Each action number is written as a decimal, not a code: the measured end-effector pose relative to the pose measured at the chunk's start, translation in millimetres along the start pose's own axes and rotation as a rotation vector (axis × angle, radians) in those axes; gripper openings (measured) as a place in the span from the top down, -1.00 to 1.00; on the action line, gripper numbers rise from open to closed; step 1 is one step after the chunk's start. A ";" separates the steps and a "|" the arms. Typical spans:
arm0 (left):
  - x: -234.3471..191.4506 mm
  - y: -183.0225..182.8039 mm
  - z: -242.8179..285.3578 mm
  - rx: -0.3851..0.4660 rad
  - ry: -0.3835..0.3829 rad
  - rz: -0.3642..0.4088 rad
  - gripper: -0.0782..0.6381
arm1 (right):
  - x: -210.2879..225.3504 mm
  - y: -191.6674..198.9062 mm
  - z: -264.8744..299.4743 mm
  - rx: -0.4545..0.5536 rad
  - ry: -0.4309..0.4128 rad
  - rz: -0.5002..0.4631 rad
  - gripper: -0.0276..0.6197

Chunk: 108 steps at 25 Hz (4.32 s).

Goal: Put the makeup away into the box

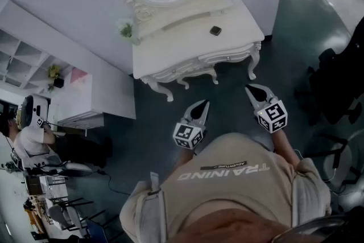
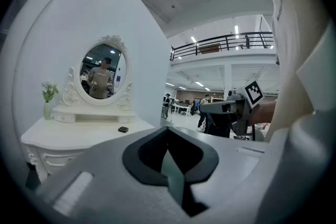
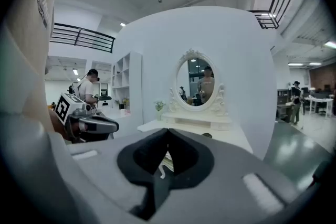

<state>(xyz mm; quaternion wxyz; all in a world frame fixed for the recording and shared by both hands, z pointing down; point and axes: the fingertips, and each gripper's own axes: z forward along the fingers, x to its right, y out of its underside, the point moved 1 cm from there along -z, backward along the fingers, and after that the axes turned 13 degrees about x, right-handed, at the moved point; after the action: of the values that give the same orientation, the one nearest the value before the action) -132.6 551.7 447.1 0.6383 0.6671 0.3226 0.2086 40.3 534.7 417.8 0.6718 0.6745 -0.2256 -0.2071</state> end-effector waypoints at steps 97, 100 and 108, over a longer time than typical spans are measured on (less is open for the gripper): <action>-409.8 84.6 324.6 -0.105 -0.233 -0.208 0.78 | 316.7 93.9 436.6 -0.166 0.070 0.099 0.90; -416.1 97.5 320.9 -0.136 -0.259 -0.222 0.78 | 342.1 101.9 442.5 -0.153 0.131 0.187 0.90; -440.1 98.1 381.8 -0.158 -0.337 -0.172 0.78 | 411.2 114.7 449.2 -0.151 0.188 0.242 0.90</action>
<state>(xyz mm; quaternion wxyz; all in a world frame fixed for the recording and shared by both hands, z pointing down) -163.2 -26.4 565.2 0.7491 0.6103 0.2497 0.0636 109.7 -69.4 537.1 0.7586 0.6065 -0.2252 -0.0773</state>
